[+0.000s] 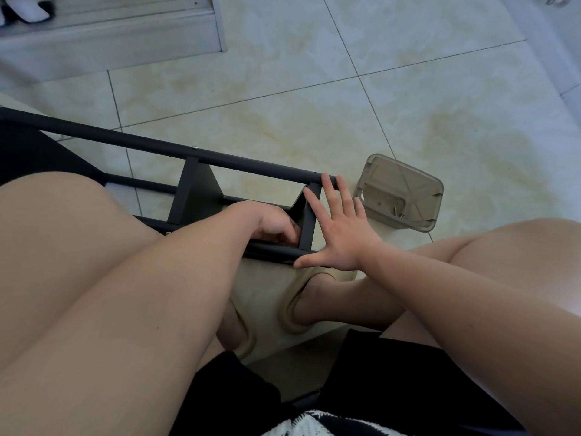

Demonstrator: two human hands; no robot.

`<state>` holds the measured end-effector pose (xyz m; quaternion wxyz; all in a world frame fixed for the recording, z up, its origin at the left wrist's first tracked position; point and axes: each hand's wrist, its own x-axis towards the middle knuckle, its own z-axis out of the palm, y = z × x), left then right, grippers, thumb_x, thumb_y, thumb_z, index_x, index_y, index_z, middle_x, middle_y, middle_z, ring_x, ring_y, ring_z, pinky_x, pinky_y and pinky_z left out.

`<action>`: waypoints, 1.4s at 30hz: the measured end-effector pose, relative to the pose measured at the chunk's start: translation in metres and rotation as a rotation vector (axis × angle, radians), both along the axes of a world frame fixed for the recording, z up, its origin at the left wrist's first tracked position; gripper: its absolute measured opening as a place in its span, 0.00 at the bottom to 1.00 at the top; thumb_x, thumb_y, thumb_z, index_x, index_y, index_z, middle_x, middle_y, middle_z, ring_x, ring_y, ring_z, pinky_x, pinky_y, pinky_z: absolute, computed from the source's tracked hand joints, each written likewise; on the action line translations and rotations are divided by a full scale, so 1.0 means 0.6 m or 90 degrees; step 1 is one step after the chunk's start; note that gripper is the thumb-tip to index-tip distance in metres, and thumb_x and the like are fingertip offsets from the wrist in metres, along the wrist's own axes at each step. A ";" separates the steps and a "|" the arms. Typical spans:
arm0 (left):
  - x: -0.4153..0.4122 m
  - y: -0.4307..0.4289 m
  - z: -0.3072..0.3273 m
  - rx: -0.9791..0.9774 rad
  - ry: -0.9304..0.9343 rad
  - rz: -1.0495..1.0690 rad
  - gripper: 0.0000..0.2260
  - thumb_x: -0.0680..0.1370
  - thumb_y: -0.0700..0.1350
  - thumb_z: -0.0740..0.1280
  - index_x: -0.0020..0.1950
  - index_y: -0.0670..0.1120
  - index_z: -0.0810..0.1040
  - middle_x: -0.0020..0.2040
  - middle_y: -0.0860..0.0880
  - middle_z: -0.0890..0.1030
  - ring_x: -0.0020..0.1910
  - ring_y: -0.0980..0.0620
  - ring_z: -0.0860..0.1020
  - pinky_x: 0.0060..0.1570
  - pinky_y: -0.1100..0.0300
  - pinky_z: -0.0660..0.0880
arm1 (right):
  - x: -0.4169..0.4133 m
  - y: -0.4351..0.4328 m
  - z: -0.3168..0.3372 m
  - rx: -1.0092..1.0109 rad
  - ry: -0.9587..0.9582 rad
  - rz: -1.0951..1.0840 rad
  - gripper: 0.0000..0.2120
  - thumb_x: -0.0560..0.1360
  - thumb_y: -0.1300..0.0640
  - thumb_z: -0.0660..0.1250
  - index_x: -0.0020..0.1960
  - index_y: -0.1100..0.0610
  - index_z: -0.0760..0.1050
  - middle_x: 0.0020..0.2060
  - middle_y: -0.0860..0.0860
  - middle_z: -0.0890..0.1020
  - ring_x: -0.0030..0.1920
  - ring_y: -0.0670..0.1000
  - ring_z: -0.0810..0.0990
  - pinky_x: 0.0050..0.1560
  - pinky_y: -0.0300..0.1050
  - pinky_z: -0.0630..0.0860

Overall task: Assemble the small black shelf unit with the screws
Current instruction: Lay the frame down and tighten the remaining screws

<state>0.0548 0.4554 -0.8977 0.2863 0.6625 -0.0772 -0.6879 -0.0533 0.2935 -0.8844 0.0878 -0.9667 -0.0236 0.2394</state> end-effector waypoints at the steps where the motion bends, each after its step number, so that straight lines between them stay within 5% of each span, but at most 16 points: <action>1: 0.000 0.001 0.000 -0.002 0.007 0.002 0.11 0.77 0.34 0.63 0.47 0.45 0.84 0.46 0.43 0.83 0.46 0.46 0.80 0.53 0.54 0.76 | 0.000 0.000 0.000 0.000 0.001 -0.001 0.65 0.56 0.12 0.50 0.80 0.44 0.30 0.72 0.49 0.18 0.77 0.59 0.24 0.77 0.72 0.46; 5: 0.001 -0.003 0.008 0.013 -0.024 0.107 0.14 0.79 0.37 0.62 0.61 0.45 0.82 0.56 0.49 0.84 0.53 0.52 0.81 0.57 0.56 0.77 | 0.000 0.002 0.005 0.001 0.007 -0.006 0.65 0.55 0.12 0.50 0.80 0.44 0.31 0.71 0.48 0.18 0.77 0.59 0.24 0.76 0.72 0.46; 7: 0.013 0.000 0.020 0.034 -0.108 0.128 0.12 0.81 0.42 0.63 0.61 0.48 0.80 0.55 0.52 0.84 0.52 0.55 0.82 0.51 0.57 0.79 | 0.002 0.004 0.010 0.000 0.012 -0.012 0.66 0.54 0.12 0.51 0.81 0.44 0.32 0.74 0.48 0.20 0.77 0.59 0.25 0.76 0.72 0.45; 10: 0.040 0.018 0.051 0.090 -0.229 -0.013 0.12 0.80 0.46 0.65 0.62 0.47 0.79 0.49 0.55 0.85 0.50 0.56 0.82 0.51 0.57 0.79 | 0.005 0.009 0.022 -0.007 0.027 -0.024 0.67 0.55 0.14 0.56 0.81 0.45 0.33 0.77 0.50 0.25 0.77 0.58 0.25 0.77 0.71 0.44; 16: 0.057 0.071 0.128 0.211 -0.148 -0.256 0.17 0.78 0.50 0.68 0.67 0.53 0.77 0.56 0.55 0.84 0.55 0.54 0.80 0.61 0.51 0.75 | -0.010 0.031 0.045 0.003 0.002 -0.022 0.63 0.60 0.18 0.61 0.82 0.46 0.40 0.80 0.51 0.31 0.79 0.58 0.28 0.77 0.68 0.38; 20: 0.026 0.091 0.142 0.322 -0.285 -0.493 0.24 0.76 0.55 0.73 0.68 0.45 0.77 0.65 0.44 0.79 0.60 0.43 0.79 0.65 0.47 0.74 | -0.037 0.058 0.048 -0.027 -0.028 0.060 0.50 0.71 0.27 0.65 0.82 0.45 0.43 0.81 0.49 0.34 0.80 0.57 0.31 0.78 0.66 0.40; 23: -0.006 0.104 0.144 0.363 -0.414 -0.562 0.23 0.78 0.57 0.70 0.66 0.43 0.78 0.63 0.45 0.80 0.60 0.43 0.80 0.61 0.51 0.76 | -0.058 0.076 0.047 -0.055 -0.008 0.081 0.44 0.77 0.34 0.64 0.82 0.43 0.42 0.82 0.49 0.37 0.81 0.57 0.35 0.78 0.64 0.44; 30: -0.007 0.130 0.141 0.239 -0.581 -0.387 0.20 0.81 0.59 0.62 0.67 0.48 0.75 0.63 0.47 0.78 0.62 0.44 0.77 0.64 0.49 0.71 | -0.079 0.093 0.062 -0.101 0.022 0.052 0.48 0.78 0.38 0.64 0.80 0.42 0.30 0.80 0.50 0.32 0.81 0.59 0.35 0.77 0.67 0.45; 35: 0.028 0.118 0.131 0.144 -0.764 -0.281 0.14 0.81 0.63 0.58 0.54 0.53 0.71 0.57 0.48 0.80 0.58 0.44 0.77 0.53 0.50 0.66 | -0.037 0.079 0.097 -0.114 -0.022 -0.027 0.49 0.78 0.40 0.65 0.79 0.42 0.28 0.80 0.50 0.31 0.80 0.59 0.34 0.77 0.68 0.44; 42: 0.104 0.087 0.125 0.103 -0.885 -0.089 0.16 0.82 0.60 0.59 0.58 0.48 0.72 0.53 0.46 0.79 0.55 0.42 0.75 0.51 0.49 0.66 | 0.101 0.036 0.131 -0.114 -0.068 -0.061 0.47 0.79 0.45 0.65 0.80 0.43 0.30 0.80 0.50 0.31 0.80 0.61 0.32 0.79 0.65 0.46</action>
